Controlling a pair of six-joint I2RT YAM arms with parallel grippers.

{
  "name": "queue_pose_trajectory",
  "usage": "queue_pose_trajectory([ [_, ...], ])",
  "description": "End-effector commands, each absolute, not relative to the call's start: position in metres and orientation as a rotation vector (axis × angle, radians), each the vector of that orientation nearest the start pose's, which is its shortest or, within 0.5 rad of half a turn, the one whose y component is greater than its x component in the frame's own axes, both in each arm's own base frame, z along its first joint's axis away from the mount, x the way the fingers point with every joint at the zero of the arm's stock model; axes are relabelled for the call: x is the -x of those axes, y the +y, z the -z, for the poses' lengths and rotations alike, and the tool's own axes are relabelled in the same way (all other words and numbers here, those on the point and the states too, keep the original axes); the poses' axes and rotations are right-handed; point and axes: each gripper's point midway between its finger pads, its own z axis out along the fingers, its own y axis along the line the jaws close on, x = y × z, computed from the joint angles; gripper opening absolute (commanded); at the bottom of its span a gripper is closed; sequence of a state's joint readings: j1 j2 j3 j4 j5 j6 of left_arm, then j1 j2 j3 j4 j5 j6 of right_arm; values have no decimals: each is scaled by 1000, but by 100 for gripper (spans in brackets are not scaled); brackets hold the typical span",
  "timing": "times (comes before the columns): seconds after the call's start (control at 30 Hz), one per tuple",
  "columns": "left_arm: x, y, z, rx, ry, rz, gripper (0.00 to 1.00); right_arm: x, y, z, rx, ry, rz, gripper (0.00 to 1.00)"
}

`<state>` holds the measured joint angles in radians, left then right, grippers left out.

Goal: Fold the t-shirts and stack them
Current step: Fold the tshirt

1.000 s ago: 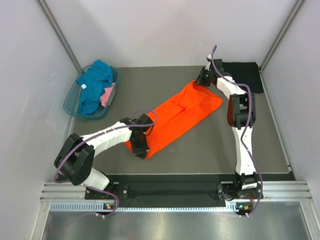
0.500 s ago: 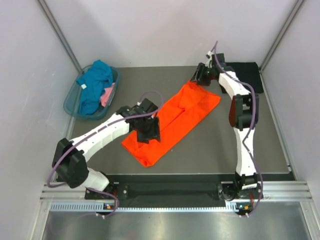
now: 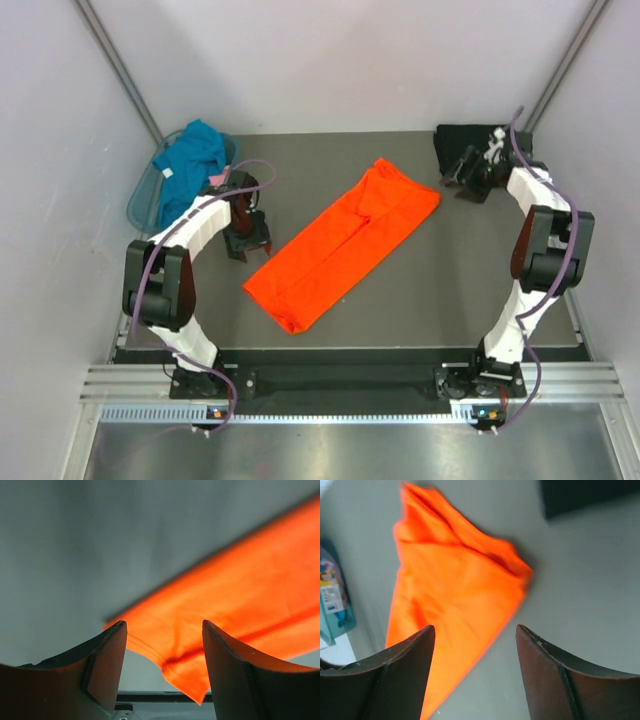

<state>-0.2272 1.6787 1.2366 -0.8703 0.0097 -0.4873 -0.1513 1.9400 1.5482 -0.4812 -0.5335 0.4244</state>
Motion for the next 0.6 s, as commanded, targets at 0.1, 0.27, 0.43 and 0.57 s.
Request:
queue_pose_trajectory([
  [0.1, -320, -65, -63, 474, 2871, 197, 68, -473, 24, -95, -479, 2391, -838, 66],
  [0.27, -309, -64, -46, 488, 2937, 265, 72, -477, 26, -74, -457, 2378, -863, 66],
  [0.43, -306, -69, -43, 444, 2953, 362, 73, -484, 27, -58, -483, 2379, -896, 65],
  [0.57, -296, -63, -36, 448, 2990, 306, 69, -487, 27, -54, -493, 2372, -902, 64],
])
